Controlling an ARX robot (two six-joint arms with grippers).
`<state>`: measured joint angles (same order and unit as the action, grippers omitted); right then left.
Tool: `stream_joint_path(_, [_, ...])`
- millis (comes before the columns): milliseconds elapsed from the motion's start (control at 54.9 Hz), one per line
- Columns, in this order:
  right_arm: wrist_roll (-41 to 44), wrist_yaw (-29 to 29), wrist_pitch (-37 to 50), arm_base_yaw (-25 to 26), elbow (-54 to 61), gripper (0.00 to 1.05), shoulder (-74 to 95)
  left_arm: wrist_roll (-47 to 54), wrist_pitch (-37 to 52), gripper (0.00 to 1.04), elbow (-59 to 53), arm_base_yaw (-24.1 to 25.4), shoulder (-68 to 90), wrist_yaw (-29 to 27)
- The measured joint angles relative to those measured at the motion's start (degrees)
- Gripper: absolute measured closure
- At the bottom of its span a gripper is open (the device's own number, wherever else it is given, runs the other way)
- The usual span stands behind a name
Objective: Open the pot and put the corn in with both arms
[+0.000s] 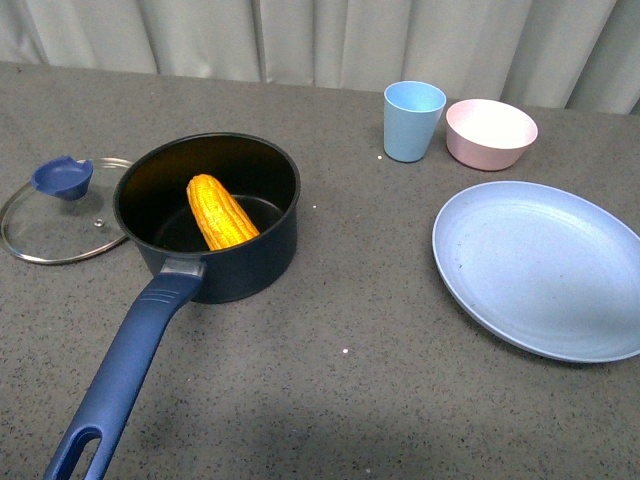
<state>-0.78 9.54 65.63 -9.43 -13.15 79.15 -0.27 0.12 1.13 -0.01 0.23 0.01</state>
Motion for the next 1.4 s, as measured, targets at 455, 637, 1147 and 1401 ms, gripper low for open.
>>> stream_joint_path(455, [0.72, -9.09, -13.9, 7.85, 10.05, 1.04, -23.34, 0.0, 0.0, 0.06, 0.0, 0.0, 0.0, 0.0])
stream_joint_path(637, [0.72, -9.27, -20.26, 9.27, 11.65, 1.04, -31.36, 0.0, 0.0, 0.06, 0.0, 0.0, 0.0, -0.02])
stream_joint_path(1147, [0.72, -9.44, -37.51, 9.29, 12.85, 1.04, -50.75, 0.0, 0.0, 0.06, 0.0, 0.0, 0.0, -0.02])
stream_joint_path(1401, [0.72, -9.46, -44.0, 9.29, 12.85, 1.04, -57.57, 0.0, 0.0, 0.06, 0.0, 0.0, 0.0, -0.02])
